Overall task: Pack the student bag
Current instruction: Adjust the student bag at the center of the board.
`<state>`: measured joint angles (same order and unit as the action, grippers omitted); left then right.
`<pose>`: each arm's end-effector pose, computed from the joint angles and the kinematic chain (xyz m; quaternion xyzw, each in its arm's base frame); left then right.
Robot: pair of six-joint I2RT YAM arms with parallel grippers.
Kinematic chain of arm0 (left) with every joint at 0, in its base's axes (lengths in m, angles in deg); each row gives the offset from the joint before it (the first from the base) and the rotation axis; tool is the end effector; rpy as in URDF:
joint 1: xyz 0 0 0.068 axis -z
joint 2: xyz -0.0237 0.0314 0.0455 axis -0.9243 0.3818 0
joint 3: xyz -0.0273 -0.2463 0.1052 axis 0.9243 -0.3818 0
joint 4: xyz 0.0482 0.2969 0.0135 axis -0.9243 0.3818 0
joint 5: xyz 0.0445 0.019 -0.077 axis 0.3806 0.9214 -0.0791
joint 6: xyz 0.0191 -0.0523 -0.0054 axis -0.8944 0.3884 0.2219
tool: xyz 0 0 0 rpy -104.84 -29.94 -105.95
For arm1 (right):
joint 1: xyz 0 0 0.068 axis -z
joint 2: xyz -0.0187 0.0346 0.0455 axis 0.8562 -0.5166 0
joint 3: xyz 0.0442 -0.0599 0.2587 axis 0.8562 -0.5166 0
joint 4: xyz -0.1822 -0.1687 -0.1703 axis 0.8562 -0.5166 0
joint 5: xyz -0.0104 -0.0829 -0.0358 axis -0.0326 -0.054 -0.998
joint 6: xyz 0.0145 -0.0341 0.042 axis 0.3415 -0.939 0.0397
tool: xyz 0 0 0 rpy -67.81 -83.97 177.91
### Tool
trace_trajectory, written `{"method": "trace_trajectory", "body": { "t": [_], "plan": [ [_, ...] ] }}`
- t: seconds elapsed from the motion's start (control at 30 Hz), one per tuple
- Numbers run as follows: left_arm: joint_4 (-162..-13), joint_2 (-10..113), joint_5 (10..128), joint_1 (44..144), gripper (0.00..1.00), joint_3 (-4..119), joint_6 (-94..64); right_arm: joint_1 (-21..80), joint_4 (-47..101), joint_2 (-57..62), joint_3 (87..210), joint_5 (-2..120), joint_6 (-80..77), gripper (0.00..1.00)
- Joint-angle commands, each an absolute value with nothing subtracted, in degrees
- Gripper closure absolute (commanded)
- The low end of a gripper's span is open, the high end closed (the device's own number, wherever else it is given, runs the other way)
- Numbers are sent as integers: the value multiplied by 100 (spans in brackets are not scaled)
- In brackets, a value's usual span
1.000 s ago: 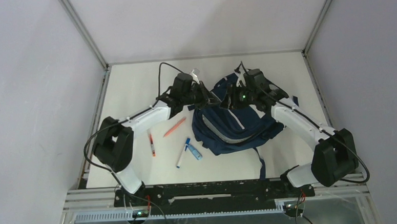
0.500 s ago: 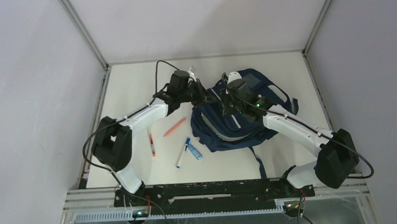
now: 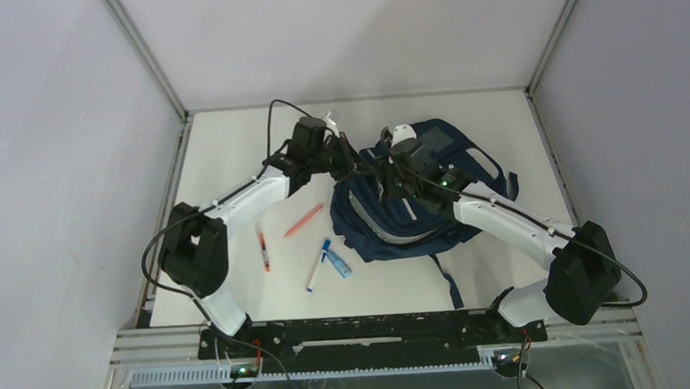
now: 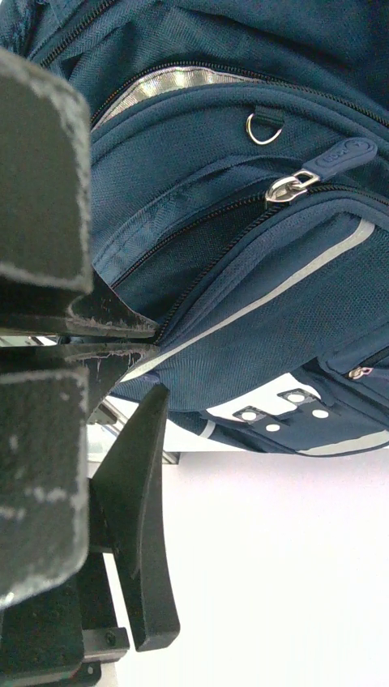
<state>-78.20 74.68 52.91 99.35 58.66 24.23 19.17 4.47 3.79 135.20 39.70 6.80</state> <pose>0.3623 -0.2431 0.2446 -0.0384 0.8617 -0.4483 0.2345 0.2753 0.2190 0.2696 -0.1510 0.8907 0.1139 0.4134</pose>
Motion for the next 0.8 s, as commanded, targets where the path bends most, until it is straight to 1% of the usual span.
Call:
{"method": "trace_trajectory", "body": {
  "t": [0.0,0.07,0.1,0.13,0.2,0.27,0.3,0.4,0.53,0.63,0.77],
  "plan": [
    [-8089,7255,5244,9876,100,6226,2256,1860,671,182,13764,3758,616,36],
    [-8084,7228,5238,9874,100,6228,2243,1856,704,10,13769,3689,623,38],
    [-8079,7231,5228,9876,100,6225,2228,1863,705,-24,13762,3662,638,42],
    [-8072,7230,5227,9876,100,6225,2206,1872,717,-26,13768,3636,663,50],
    [-8019,7235,5251,9876,100,6224,2139,1889,732,67,13769,3626,688,71],
    [-7967,7265,5270,9869,100,6236,2052,1907,754,225,13769,3621,661,96],
    [-7924,7303,5271,9865,100,6278,1996,1920,767,320,13764,3656,648,100],
    [-7788,7492,5175,9825,100,6462,1858,2036,591,632,13816,3926,690,100],
    [-7508,7868,5069,9731,100,6926,1591,2180,-83,821,14176,4294,763,100],
    [-7199,8172,5016,9700,100,7512,1355,2228,-552,744,14535,4638,851,100],
    [-6643,8710,4975,9668,100,8393,1078,2263,-825,580,14890,4902,1139,100]
  ]
}}
